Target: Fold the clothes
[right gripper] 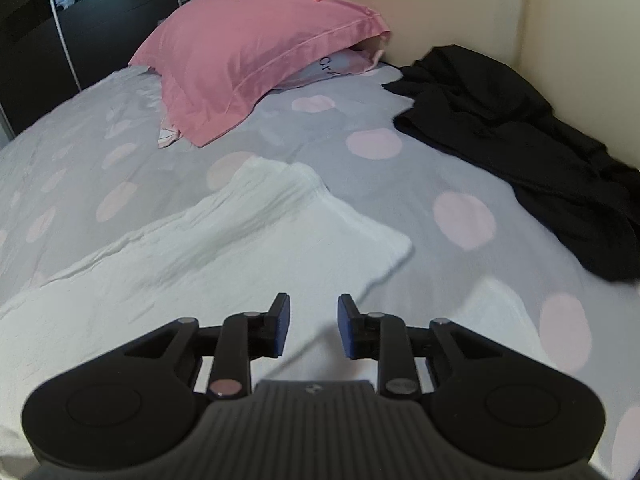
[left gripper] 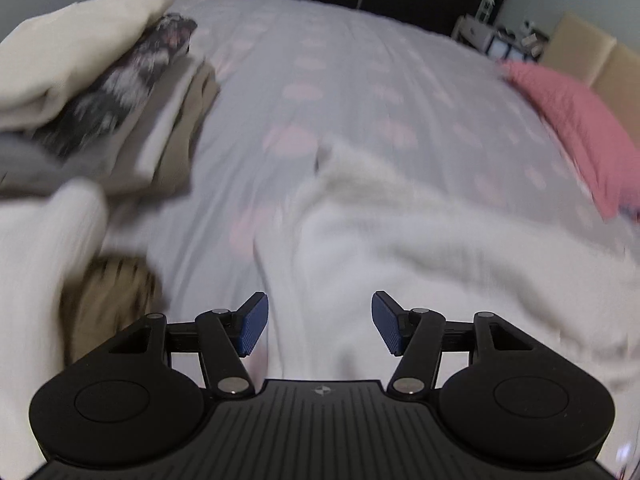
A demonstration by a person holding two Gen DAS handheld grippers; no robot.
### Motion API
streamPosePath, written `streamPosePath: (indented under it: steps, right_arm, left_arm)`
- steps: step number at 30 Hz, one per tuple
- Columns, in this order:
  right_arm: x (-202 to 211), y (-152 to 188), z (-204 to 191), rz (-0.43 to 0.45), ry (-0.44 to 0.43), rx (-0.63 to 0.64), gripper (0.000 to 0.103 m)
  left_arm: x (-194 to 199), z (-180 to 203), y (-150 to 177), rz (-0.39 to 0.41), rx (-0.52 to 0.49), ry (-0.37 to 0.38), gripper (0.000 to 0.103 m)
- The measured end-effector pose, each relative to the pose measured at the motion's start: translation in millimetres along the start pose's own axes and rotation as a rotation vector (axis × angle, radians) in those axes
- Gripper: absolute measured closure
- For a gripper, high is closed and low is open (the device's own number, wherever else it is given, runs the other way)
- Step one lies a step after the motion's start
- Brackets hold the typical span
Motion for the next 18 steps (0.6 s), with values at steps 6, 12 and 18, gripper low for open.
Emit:
streamPosePath:
  steps: [6, 12, 18]
  right_arm:
    - [-34.7, -47.8, -23.3, 0.012, -0.041, 0.057, 0.064]
    - [-77.8, -91.6, -37.9, 0.028, -0.033, 0.071, 0.057]
    - [-131.5, -105.2, -58.4, -0.002, -0.009, 0.173, 0.054]
  left_arm:
    - [-58.3, -5.2, -55.8, 0.016, -0.029, -0.001, 0.043]
    - [-109.9, -10.5, -51.7, -0.062, -0.084, -0.01, 0.043]
    - [-135.5, -15.8, -40.0, -0.124, -0.111, -0.011, 0.043]
Point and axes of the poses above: each gripper's, at about its wrist camera, not at the fingertips, and x roughly against the way its jaws point, z to its right, y to its underside, the point moved 4 cm from there along -x, roughly the way its jaws point, and after that the axes turned 2 degrees about z, right-handed, at the moved point
